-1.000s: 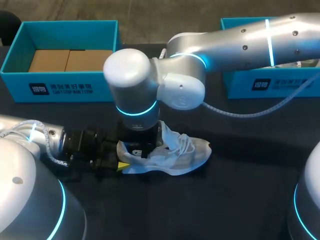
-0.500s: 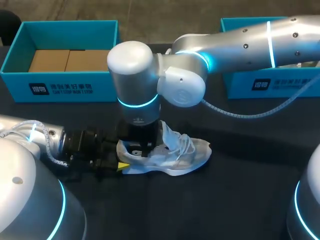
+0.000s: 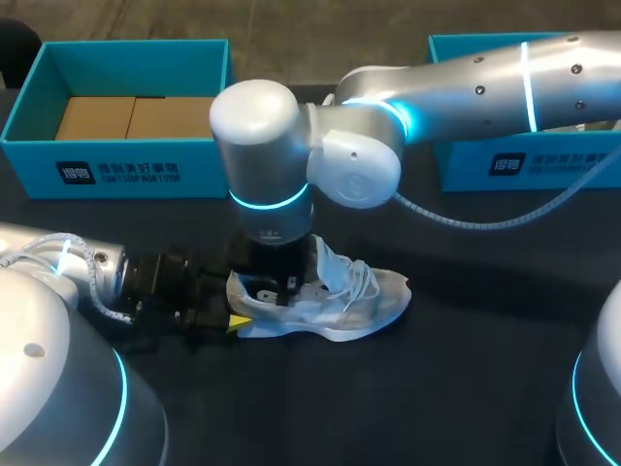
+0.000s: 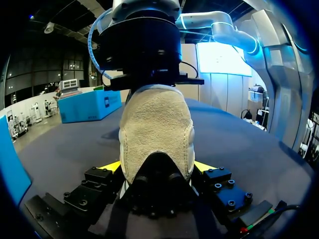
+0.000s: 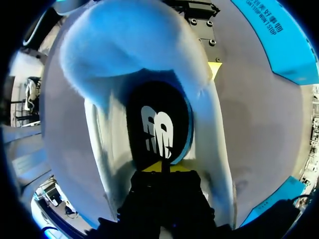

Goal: Take the shoe out of the shoebox, open the shoe tongue, remove and reinsert the insole, then place the shoe into the shoebox

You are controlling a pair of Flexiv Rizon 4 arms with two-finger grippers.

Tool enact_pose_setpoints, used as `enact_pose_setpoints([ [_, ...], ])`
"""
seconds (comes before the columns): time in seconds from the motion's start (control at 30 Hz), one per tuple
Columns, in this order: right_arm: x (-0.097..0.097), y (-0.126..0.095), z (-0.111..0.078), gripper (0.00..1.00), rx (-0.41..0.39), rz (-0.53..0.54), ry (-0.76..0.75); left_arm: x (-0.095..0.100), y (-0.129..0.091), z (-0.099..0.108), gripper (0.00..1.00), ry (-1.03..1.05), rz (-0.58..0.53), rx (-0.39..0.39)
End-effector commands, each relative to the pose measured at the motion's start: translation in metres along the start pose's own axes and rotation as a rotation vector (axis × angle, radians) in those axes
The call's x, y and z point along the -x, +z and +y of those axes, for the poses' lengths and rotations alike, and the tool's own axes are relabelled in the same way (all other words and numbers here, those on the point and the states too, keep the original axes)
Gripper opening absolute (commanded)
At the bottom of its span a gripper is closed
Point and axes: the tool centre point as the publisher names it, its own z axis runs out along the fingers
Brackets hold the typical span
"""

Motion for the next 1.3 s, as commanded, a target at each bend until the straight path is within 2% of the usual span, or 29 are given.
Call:
enact_pose_setpoints([
  [0.03,-0.004,-0.022,-0.019,0.0,0.021,-0.032,-0.006,0.0,-0.001,0.0,0.0,0.0,0.0,0.002],
  [0.13,-0.003,-0.034,-0.025,0.0,0.035,-0.051,-0.013,0.0,-0.001,0.0,0.0,0.0,0.0,0.002],
  [0.37,0.006,-0.053,-0.032,0.0,0.124,-0.059,-0.046,0.0,-0.001,0.0,0.0,0.0,0.0,0.002],
  [0.43,0.007,-0.058,-0.031,0.0,0.146,-0.046,-0.06,0.0,-0.001,0.0,0.0,0.0,0.0,0.002],
  [0.63,0.007,-0.069,-0.022,0.0,0.299,0.028,-0.129,0.0,-0.001,0.0,0.0,0.0,0.0,0.002],
  [0.77,0.005,-0.077,-0.014,0.0,0.349,0.066,-0.163,0.0,-0.001,0.0,0.0,0.0,0.0,0.002],
  [1.0,0.01,-0.084,-0.019,0.0,0.315,0.067,-0.171,0.0,-0.001,0.0,0.0,0.0,0.0,0.002],
  [1.13,0.012,-0.086,-0.018,0.0,0.337,0.072,-0.17,0.0,-0.001,0.0,0.0,0.0,0.0,0.002],
  [1.3,0.012,-0.093,-0.005,0.0,0.382,0.074,-0.218,0.0,-0.001,0.0,0.0,0.0,0.0,0.002],
])
